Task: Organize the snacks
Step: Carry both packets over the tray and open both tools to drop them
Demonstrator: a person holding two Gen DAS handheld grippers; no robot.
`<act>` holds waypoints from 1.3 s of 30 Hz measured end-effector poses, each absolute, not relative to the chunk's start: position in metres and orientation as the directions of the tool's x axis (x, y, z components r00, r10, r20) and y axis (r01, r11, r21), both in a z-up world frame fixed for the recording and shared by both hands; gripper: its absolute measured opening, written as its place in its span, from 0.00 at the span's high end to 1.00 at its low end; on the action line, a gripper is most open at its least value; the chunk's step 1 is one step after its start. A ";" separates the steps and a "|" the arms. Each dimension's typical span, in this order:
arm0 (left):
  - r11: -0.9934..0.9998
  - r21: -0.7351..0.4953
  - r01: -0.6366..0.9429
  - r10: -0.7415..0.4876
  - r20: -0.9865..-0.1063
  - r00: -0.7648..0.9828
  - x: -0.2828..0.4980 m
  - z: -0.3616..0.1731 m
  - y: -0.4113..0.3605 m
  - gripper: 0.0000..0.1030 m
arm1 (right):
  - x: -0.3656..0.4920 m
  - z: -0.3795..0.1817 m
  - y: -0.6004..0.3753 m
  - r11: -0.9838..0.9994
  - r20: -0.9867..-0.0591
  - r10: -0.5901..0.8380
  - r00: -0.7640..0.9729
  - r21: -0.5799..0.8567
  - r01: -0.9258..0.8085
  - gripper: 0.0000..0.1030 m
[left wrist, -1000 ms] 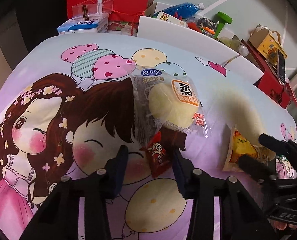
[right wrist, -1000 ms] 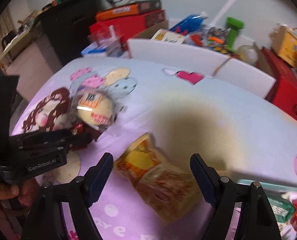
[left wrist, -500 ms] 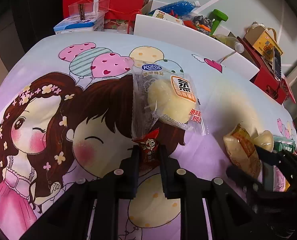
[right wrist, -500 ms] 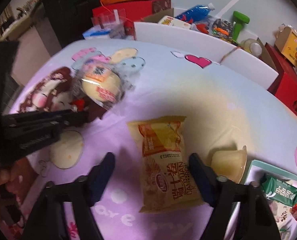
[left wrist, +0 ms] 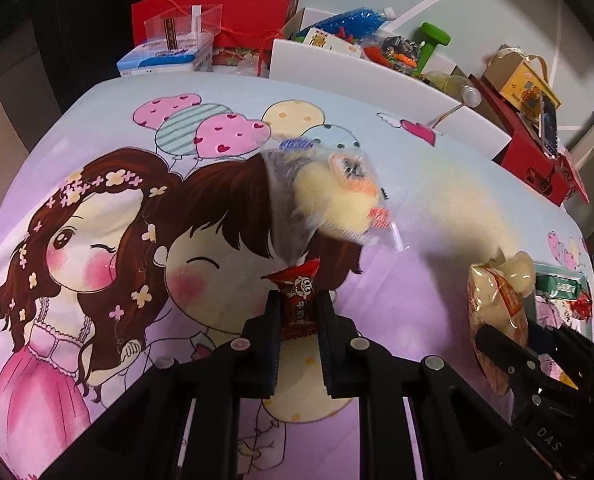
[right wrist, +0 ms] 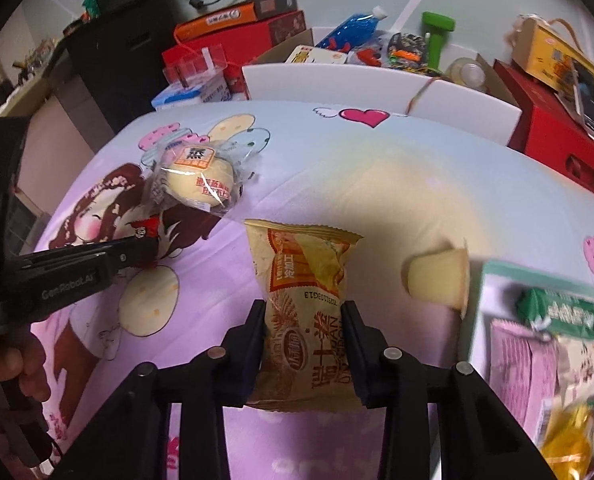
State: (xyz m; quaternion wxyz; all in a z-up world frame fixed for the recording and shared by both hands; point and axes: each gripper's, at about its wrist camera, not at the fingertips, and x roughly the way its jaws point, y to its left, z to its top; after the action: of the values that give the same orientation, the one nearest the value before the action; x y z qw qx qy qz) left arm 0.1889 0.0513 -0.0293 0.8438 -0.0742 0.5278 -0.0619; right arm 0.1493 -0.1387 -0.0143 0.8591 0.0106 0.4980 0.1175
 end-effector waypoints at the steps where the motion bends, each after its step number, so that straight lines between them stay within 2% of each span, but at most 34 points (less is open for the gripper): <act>1: 0.981 -0.191 0.029 -0.184 -0.879 0.439 0.187 -0.027 0.051 0.84 | 0.146 -0.012 -0.140 0.972 -0.849 0.217 0.482 0.143 -0.185 0.62; 10: 0.974 -0.219 0.057 -0.220 -0.858 0.464 0.165 -0.009 0.043 0.84 | 0.111 0.013 -0.158 0.975 -0.810 0.220 0.544 0.171 -0.139 0.62; 39: 0.973 -0.111 0.203 -0.213 -0.770 0.602 0.137 0.061 -0.037 0.84 | 0.074 0.044 -0.227 0.979 -0.762 0.162 0.627 0.202 -0.007 0.62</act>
State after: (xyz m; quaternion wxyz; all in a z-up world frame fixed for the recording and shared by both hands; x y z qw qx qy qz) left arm 0.1372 -0.0371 0.0611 0.8949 -0.0059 0.4308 -0.1160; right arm 0.0741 -0.2268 0.0440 0.8974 0.0904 0.4292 0.0469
